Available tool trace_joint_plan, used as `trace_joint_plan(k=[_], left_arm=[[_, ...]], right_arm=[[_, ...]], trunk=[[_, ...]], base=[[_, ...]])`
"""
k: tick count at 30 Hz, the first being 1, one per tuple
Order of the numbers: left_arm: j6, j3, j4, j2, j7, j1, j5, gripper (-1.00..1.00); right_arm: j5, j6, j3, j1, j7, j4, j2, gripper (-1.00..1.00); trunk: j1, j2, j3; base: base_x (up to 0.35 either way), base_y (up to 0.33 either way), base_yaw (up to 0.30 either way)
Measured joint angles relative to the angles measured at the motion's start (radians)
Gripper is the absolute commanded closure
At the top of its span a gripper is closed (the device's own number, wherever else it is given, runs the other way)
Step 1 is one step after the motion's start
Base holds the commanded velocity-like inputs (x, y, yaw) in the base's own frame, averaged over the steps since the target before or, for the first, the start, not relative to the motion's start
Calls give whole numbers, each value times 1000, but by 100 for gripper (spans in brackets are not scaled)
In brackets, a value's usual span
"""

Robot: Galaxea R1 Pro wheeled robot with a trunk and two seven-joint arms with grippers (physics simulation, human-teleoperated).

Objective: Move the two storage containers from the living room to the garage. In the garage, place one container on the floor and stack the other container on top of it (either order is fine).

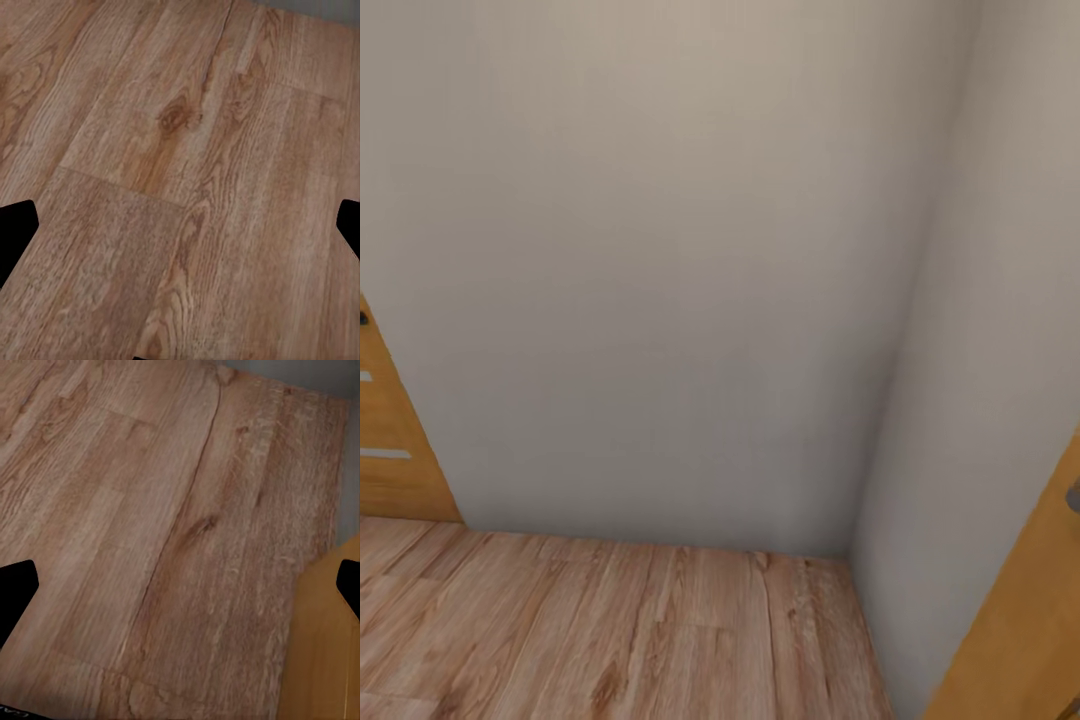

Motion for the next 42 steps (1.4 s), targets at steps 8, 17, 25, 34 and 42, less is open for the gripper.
trace_joint_plan(k=[8, 17, 25, 34, 42], left_arm=[[0, -1, 0, 0, 0, 0, 0, -100], [0, 0, 0, 0, 0, 0, 0, -100], [0, 1, 0, 0, 1, 0, 0, -100], [0, 1, 0, -1, 1, 0, 0, -100], [0, 1, 0, -1, 1, 0, 0, -100]], right_arm=[[0, 0, 0, 0, -1, 0, 0, -100], [1, 0, 0, -1, -1, 0, 0, -100], [2, 1, 0, -1, -1, 0, 0, -100], [1, 1, 0, 0, -1, 0, 0, -100], [2, 1, 0, -1, -1, 0, 0, -100]], trunk=[[0, 0, 0], [0, 0, 0], [0, 0, 0], [1, 0, 0], [0, 0, 0]], base=[[257, 0, 0], [165, 0, 71], [10, 0, 272], [0, 0, 290], [0, 0, 291]])
